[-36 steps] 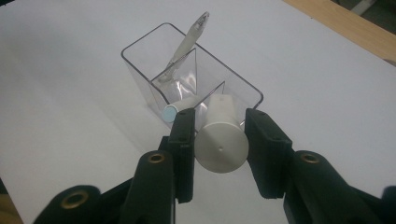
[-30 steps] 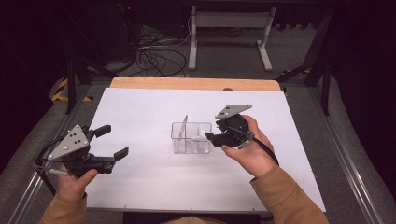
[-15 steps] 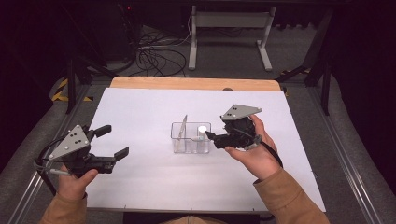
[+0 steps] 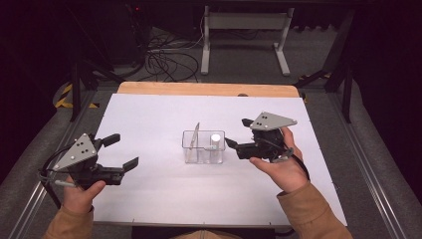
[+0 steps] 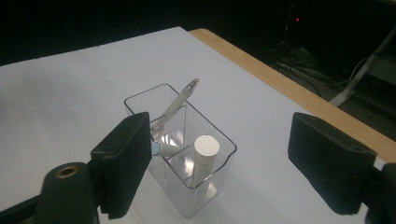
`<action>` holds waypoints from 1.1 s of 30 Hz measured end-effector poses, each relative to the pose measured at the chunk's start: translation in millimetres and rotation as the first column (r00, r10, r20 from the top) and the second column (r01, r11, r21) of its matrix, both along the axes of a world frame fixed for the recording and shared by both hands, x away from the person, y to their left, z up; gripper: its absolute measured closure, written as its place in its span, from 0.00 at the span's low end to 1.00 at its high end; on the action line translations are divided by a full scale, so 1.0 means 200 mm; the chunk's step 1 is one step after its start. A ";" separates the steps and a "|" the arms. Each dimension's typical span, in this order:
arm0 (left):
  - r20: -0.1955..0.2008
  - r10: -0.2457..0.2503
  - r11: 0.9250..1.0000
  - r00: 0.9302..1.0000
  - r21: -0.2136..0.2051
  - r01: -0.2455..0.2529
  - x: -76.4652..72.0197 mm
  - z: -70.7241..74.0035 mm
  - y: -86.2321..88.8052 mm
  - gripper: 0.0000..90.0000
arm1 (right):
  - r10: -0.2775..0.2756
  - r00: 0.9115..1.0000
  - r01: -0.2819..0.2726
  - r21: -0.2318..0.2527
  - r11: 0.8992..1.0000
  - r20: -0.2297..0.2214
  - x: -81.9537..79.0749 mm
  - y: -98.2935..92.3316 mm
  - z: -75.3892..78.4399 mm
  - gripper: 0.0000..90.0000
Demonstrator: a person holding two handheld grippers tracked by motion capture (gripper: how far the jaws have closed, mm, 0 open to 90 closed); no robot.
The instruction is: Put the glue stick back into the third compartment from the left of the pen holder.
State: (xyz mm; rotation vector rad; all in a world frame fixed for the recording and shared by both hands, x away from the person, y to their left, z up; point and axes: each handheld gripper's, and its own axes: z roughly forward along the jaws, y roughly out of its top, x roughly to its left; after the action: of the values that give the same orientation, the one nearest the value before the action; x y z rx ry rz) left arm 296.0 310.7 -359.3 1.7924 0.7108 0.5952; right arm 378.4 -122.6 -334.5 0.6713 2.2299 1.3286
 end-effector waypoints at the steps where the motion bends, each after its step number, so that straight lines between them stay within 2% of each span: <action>1: 0.001 -0.001 1.000 1.000 -0.001 0.001 0.00 0.00 0.00 0.11 | 0.002 1.000 -0.002 0.008 1.000 0.004 0.00 -0.01 0.00 0.23; 6: 0.004 -0.003 1.000 1.000 -0.004 0.003 -0.01 0.00 0.00 0.11 | 0.013 0.999 -0.014 0.035 0.999 0.036 -0.02 -0.08 -0.01 0.23; 18: 0.007 -0.010 1.000 1.000 -0.008 0.010 -0.01 0.00 -0.01 0.11 | 0.012 1.000 -0.015 0.121 0.993 0.021 -0.05 -0.23 -0.09 0.21; 24: 0.012 -0.009 1.000 1.000 -0.001 0.009 -0.01 0.00 -0.01 0.11 | 0.026 1.000 -0.028 0.138 0.990 0.017 -0.05 -0.28 -0.17 0.19; 30: 0.020 -0.017 1.000 1.000 0.003 0.017 -0.01 0.00 -0.01 0.10 | 0.055 0.998 -0.055 0.118 0.991 0.005 -0.04 -0.31 -0.21 0.18; 33: 0.021 -0.021 1.000 1.000 -0.002 0.021 -0.01 0.00 -0.01 0.09 | 0.054 0.999 -0.053 0.136 0.989 -0.003 -0.04 -0.34 -0.24 0.18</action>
State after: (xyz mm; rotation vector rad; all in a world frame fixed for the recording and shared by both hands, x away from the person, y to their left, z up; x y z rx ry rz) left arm 293.6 308.7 -359.5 1.7868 0.6774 0.5980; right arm 370.4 -190.3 -381.6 0.6682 2.1919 1.5177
